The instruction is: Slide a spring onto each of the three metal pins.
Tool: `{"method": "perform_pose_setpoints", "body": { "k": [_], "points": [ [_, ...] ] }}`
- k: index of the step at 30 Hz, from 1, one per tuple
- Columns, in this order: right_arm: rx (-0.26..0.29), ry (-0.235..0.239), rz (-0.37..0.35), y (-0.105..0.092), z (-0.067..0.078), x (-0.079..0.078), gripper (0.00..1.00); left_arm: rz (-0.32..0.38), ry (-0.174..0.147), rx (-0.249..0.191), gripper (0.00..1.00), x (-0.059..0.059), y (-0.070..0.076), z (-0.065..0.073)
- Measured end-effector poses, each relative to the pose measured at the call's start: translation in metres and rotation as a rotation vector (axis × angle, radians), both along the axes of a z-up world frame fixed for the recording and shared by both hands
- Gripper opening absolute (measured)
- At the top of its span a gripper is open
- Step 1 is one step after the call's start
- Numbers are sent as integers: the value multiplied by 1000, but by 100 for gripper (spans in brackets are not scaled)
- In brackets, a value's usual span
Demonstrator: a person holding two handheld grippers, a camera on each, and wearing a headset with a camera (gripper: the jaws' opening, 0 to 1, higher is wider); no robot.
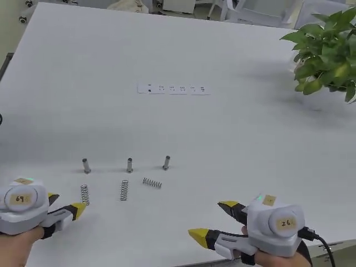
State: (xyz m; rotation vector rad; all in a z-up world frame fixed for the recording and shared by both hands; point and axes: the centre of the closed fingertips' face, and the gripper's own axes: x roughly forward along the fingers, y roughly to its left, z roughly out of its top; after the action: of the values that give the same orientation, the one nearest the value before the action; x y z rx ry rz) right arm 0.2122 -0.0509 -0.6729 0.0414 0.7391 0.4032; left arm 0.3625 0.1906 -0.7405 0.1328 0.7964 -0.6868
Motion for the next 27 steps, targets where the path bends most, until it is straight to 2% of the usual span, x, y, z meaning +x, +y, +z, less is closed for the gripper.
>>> {"method": "perform_pose_setpoints", "body": {
  "k": [14,21,27],
  "points": [
    [2,12,-11,-5,-3,-4,59,-26,26,33,29,6,-13,-21],
    [-1,9,-2,-5,0,1,59,-34,20,41,27,10,-19,-25],
    [-5,4,4,-6,1,3,59,-27,21,44,25,17,-17,-30]
  ]
}}
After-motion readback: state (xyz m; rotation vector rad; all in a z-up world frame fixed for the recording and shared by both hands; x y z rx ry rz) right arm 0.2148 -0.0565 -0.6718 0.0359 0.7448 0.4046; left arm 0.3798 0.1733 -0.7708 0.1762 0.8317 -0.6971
